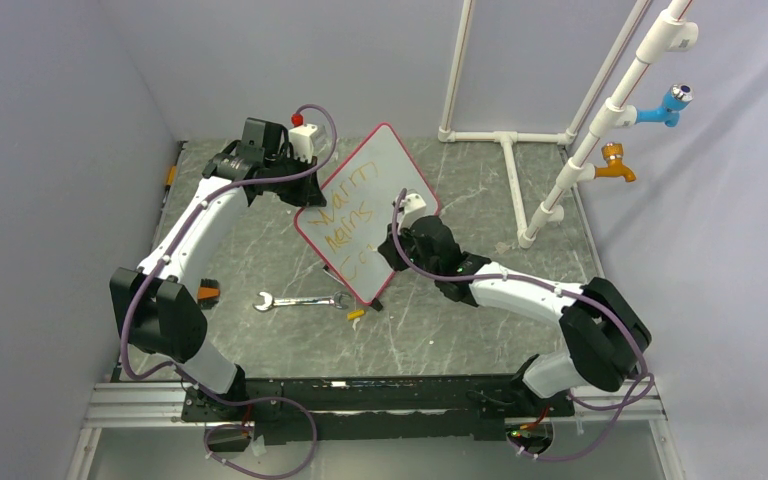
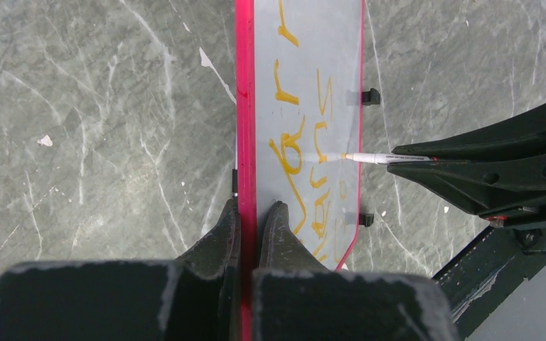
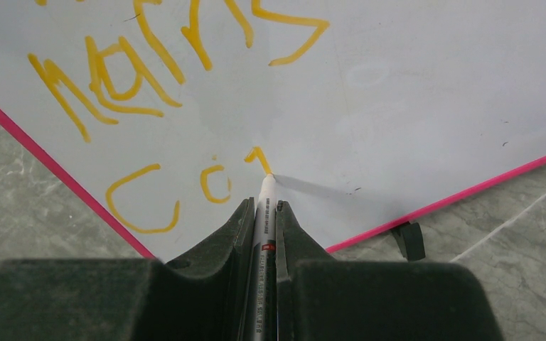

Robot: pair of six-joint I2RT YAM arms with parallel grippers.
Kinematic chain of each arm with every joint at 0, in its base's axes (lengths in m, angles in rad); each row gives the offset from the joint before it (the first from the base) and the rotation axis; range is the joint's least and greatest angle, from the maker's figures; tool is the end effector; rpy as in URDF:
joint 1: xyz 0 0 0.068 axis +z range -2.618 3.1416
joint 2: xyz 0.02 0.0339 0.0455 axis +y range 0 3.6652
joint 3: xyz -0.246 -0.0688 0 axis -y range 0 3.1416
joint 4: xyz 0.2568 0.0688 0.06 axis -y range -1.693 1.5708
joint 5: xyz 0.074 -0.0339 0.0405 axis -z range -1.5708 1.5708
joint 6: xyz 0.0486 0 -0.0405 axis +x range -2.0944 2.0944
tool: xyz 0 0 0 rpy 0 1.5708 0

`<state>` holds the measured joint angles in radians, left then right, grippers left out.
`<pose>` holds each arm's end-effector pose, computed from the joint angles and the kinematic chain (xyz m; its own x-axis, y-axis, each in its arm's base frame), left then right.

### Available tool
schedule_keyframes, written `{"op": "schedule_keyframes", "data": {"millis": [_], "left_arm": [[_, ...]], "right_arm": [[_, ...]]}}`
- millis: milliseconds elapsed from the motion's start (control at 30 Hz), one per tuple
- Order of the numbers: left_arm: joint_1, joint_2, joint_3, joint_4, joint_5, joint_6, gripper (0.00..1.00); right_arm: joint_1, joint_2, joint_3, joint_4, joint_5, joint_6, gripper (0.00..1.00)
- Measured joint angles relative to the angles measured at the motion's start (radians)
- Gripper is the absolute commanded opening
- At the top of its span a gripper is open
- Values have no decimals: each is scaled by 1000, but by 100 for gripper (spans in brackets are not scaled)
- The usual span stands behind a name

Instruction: Write a sentence on the whiteboard

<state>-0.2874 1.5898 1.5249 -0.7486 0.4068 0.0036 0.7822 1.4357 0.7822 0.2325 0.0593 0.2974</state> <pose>0.3458 -0.1223 0.3165 -0.6950 0.2089 -0.6880 0.5235 0.8029 -0.2851 0.2425 0.2369 0.1987 -0.4721 -0.0567 -0.8797 -0.5511 0.7979 0.2443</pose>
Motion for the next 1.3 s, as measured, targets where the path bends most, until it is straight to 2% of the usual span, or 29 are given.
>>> {"op": "schedule_keyframes", "data": {"millis": [633,1300], "left_arm": [[3,4,0,1,0,0,0],[3,5,0,0,0,-1,0]], "right_arm": [[-50,52,109,-24,0,-5,0],[-68,25,24,-7,-12,11,0]]}}
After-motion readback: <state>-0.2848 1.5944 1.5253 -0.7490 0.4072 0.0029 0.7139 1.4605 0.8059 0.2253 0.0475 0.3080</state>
